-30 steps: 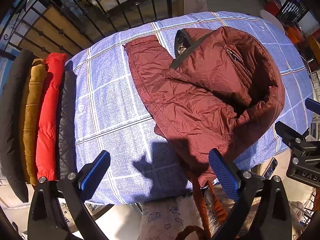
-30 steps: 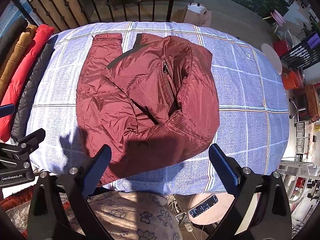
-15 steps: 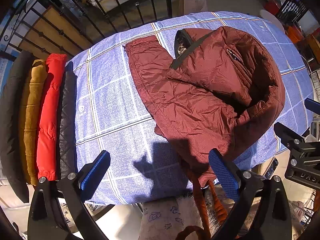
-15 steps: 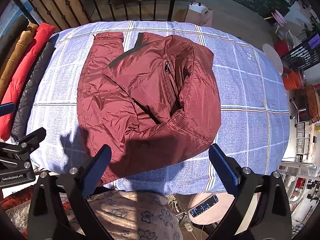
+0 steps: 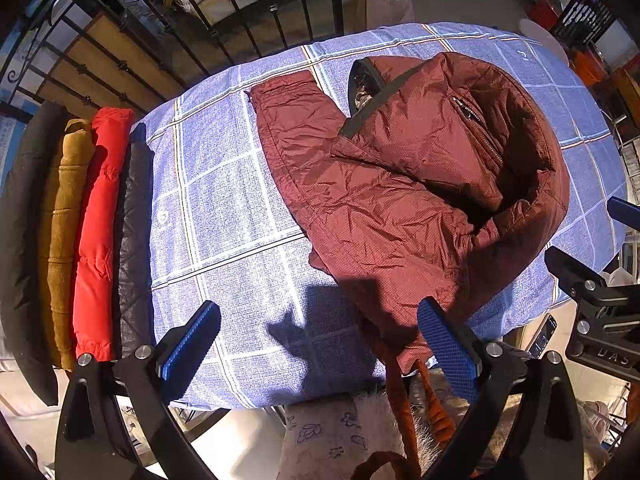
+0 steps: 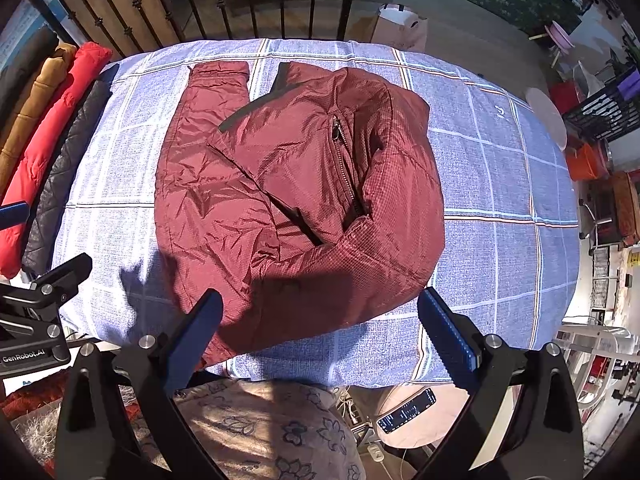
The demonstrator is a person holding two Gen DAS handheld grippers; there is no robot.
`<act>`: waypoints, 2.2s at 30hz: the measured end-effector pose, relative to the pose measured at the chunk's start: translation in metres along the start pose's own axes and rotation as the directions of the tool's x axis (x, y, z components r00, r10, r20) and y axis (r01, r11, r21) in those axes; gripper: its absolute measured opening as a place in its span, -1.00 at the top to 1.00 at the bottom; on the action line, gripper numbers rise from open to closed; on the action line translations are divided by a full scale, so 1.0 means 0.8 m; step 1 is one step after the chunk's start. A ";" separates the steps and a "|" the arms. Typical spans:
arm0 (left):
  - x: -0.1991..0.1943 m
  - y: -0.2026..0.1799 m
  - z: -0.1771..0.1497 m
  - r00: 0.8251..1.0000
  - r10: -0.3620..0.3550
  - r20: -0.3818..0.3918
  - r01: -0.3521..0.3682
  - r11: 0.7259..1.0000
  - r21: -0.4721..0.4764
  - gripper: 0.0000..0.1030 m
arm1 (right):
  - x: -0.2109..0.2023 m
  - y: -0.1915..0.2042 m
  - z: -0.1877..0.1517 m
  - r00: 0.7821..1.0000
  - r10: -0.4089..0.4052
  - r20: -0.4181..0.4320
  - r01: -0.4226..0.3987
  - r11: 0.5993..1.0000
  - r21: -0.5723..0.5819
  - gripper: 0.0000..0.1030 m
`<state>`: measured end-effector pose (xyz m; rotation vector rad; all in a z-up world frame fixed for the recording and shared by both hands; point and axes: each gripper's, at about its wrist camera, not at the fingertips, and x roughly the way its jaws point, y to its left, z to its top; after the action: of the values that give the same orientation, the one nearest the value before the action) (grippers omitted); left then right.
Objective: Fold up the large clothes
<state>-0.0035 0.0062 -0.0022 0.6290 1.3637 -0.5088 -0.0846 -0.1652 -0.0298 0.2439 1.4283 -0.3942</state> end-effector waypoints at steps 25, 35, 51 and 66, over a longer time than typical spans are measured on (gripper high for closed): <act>0.096 0.178 -0.047 0.997 -0.065 -0.046 0.043 0.925 -0.377 -0.88 | 0.017 0.022 0.055 0.984 0.171 0.058 -0.169 0.985 -0.024 -0.87; 0.132 0.158 -0.094 0.990 -0.115 -0.079 0.073 0.908 -0.412 -0.86 | 0.201 0.181 0.095 0.987 0.085 -0.139 -0.120 0.957 -0.266 -0.87; 0.156 0.171 -0.037 0.998 -0.068 -0.008 0.062 0.954 -0.292 -0.87 | 0.094 0.069 0.017 0.929 0.332 -0.163 -0.349 0.933 -0.090 0.87; 0.181 0.058 -0.069 0.994 -0.104 0.046 0.113 0.940 -0.323 -0.88 | 0.085 -0.082 -0.102 0.942 0.215 -0.257 -0.245 0.965 -0.092 -0.44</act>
<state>0.0077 0.0812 -0.1453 0.2763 1.4215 -0.3670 -0.1789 -0.2009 -0.1035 0.3654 1.6390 -0.0833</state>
